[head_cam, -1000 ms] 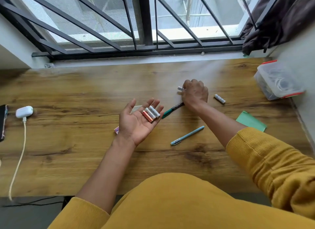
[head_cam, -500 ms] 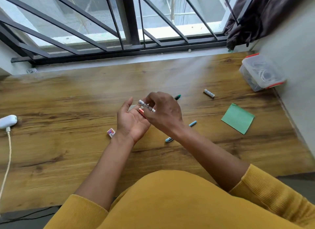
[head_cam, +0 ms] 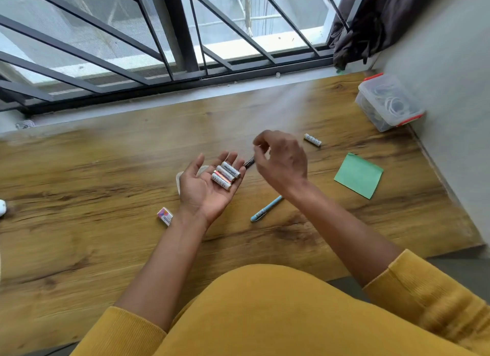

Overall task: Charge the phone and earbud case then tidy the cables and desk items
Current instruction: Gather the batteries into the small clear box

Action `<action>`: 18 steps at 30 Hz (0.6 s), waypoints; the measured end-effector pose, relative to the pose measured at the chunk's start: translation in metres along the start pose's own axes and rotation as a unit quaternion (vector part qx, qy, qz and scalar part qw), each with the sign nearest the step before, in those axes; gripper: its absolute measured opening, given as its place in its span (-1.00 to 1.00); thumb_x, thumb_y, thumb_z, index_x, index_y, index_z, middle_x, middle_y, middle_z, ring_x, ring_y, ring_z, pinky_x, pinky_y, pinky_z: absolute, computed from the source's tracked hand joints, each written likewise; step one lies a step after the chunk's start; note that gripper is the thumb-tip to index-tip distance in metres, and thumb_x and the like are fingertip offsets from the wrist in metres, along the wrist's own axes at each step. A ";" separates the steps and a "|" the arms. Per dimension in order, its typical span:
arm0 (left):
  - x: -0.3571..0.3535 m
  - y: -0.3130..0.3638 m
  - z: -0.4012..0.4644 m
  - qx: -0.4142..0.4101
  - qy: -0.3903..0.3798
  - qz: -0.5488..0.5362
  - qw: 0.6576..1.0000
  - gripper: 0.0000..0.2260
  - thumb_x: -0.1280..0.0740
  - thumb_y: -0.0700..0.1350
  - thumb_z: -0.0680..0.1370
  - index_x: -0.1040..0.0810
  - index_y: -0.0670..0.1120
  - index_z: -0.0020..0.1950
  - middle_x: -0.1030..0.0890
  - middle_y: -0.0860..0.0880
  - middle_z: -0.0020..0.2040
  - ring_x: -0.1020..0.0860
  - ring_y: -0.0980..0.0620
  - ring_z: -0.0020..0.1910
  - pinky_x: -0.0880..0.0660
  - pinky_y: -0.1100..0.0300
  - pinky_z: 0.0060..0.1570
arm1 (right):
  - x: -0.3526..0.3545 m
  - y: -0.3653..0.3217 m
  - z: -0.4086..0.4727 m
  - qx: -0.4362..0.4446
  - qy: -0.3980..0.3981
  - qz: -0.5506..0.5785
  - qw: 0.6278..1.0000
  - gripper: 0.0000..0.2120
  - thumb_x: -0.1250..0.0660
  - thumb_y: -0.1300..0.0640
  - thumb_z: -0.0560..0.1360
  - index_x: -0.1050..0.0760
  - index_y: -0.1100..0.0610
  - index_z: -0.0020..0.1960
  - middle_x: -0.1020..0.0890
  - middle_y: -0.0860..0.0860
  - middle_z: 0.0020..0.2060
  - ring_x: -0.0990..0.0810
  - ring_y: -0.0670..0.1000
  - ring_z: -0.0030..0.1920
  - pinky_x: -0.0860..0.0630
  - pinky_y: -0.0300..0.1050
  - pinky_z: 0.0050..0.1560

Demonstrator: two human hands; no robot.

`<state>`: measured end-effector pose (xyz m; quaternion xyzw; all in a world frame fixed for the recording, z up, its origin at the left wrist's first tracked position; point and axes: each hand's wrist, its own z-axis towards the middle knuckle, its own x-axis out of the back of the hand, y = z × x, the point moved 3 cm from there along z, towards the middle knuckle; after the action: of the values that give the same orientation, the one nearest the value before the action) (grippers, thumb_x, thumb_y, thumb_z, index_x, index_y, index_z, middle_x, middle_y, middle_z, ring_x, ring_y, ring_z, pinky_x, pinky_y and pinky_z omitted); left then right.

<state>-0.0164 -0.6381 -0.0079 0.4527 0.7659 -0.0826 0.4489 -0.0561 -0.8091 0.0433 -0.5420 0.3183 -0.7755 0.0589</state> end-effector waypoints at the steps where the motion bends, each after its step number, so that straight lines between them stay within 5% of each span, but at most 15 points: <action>1: 0.000 -0.001 0.001 0.003 0.002 -0.001 1.000 -0.55 -0.26 0.06 0.68 -0.54 -0.25 0.41 -0.63 -0.23 0.38 -0.63 -0.28 0.35 -0.46 -0.19 0.47 | 0.002 0.013 0.006 -0.016 0.004 -0.021 1.000 -0.85 -0.34 0.09 0.59 -0.67 0.03 0.09 -0.72 -0.01 -0.06 -0.65 0.10 -0.02 -0.58 0.03 -0.05; 9: -0.005 -0.010 0.003 0.018 0.003 0.003 1.000 -0.55 -0.27 0.05 0.69 -0.53 -0.26 0.42 -0.60 -0.24 0.42 -0.59 -0.28 0.39 -0.44 -0.20 0.47 | 0.002 0.094 0.042 -0.080 -0.013 -0.167 0.983 -0.66 -0.31 0.26 0.52 -0.62 0.08 0.26 -0.64 0.15 0.17 -0.53 0.26 0.23 -0.45 0.10 0.17; 18: -0.007 -0.011 -0.001 0.013 0.005 0.016 1.000 -0.53 -0.27 0.04 0.69 -0.51 -0.27 0.45 -0.60 -0.26 0.40 -0.61 -0.29 0.37 -0.45 -0.20 0.47 | -0.002 0.119 0.049 -0.091 -0.063 -0.179 0.978 -0.78 -0.25 0.29 0.58 -0.54 0.20 0.20 -0.58 0.24 0.13 -0.52 0.30 0.18 -0.55 0.17 0.14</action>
<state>-0.0242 -0.6477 -0.0049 0.4714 0.7594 -0.0828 0.4407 -0.0421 -0.9231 -0.0143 -0.6412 0.2806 -0.7057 -0.1103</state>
